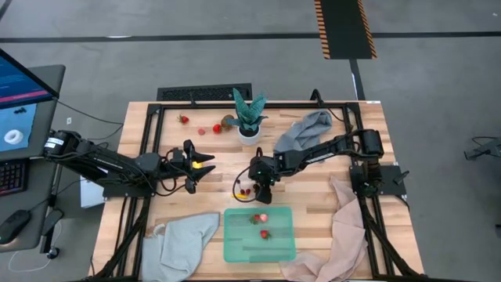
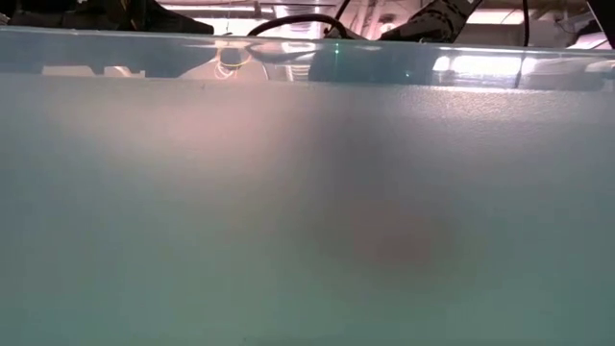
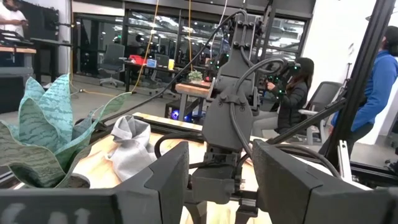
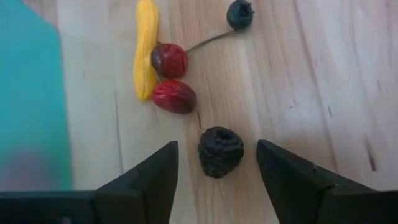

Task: Pick and placing Produce into tupperware
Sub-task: Put the blackberry into the green bin

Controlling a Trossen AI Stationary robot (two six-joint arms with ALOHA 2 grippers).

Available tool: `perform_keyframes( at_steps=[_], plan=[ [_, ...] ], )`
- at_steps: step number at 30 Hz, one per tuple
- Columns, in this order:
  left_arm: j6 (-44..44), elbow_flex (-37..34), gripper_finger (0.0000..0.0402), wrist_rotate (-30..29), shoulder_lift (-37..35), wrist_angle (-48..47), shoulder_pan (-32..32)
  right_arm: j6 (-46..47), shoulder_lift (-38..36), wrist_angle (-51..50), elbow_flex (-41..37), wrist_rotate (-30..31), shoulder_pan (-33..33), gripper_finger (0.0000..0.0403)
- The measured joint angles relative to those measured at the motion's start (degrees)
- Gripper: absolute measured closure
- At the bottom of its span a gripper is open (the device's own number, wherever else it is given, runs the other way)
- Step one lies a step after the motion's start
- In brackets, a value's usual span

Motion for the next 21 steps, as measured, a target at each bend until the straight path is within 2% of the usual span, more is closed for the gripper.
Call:
perform_keyframes(
  at_steps=[12,15,21],
  plan=[
    [0.0,0.0,0.0234,0.0,0.0,0.0,0.0,0.2,0.0,0.0,-0.1,1.4,-0.3,0.0298],
    [0.0,0.0,0.0234,0.0,0.0,0.0,0.0,0.3,0.0,0.4,0.0,1.4,-0.3,0.0298],
    [0.0,0.0,0.0234,0.0,0.0,0.0,0.0,-0.1,-0.3,-2.1,2.9,3.1,-0.3,0.0260]
  ],
)
